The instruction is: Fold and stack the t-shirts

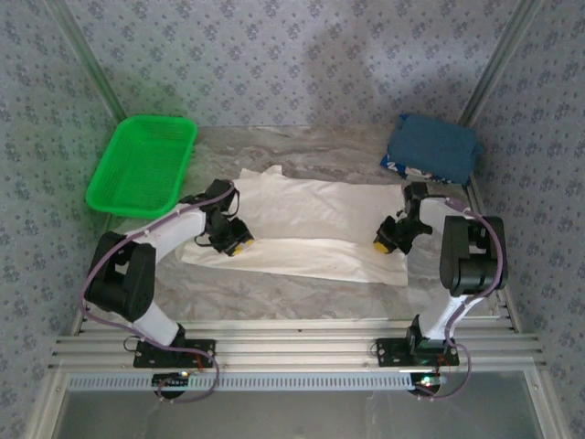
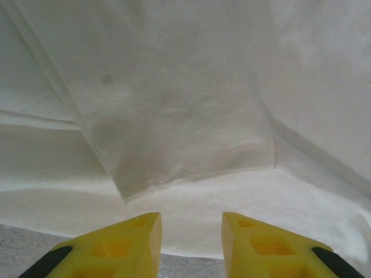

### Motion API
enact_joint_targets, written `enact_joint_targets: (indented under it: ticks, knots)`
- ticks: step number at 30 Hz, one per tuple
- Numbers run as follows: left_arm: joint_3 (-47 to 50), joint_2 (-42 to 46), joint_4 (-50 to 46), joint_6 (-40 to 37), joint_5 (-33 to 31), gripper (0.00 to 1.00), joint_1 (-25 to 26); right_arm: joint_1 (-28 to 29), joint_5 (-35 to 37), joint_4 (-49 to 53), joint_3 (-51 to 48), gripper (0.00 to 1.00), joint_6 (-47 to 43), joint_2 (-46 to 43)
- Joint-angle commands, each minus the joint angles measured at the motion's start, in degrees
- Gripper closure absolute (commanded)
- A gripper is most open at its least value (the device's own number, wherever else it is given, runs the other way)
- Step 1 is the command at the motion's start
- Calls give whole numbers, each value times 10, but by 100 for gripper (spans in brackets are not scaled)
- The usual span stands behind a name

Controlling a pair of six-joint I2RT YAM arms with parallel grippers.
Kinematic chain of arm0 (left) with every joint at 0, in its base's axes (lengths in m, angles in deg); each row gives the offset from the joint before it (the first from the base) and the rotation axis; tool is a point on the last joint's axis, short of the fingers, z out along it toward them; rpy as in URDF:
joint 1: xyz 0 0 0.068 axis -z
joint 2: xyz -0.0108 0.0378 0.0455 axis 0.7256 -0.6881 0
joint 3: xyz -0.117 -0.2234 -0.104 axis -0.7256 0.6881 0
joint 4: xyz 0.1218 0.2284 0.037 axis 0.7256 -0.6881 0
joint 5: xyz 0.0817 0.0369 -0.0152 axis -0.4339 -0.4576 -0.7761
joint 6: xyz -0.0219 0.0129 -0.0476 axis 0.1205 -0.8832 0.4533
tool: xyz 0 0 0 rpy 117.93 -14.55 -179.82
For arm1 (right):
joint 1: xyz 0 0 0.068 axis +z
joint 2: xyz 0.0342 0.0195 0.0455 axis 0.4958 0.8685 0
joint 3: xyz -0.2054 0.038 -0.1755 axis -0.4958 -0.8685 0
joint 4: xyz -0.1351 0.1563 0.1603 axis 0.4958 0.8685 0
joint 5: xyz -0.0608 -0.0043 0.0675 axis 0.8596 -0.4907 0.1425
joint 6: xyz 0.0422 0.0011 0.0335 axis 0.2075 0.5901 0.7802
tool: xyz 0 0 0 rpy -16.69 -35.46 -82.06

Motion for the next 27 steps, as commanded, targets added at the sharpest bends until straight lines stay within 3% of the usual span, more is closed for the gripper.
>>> enact_joint_targets:
  ticks: [1, 9, 18, 27]
  knots:
    - [-7, -6, -4, 11, -2, 61, 0, -1, 1, -21, 29, 88, 8, 21]
    - [11, 33, -39, 18, -20, 50, 0, 1, -11, -33, 62, 78, 0, 37]
    - [16, -10, 48, 71, -30, 50, -1, 7, -63, -33, 65, 56, -44, -20]
    - [10, -37, 45, 78, -27, 57, -1, 2, -71, 37, 89, 49, -87, -83]
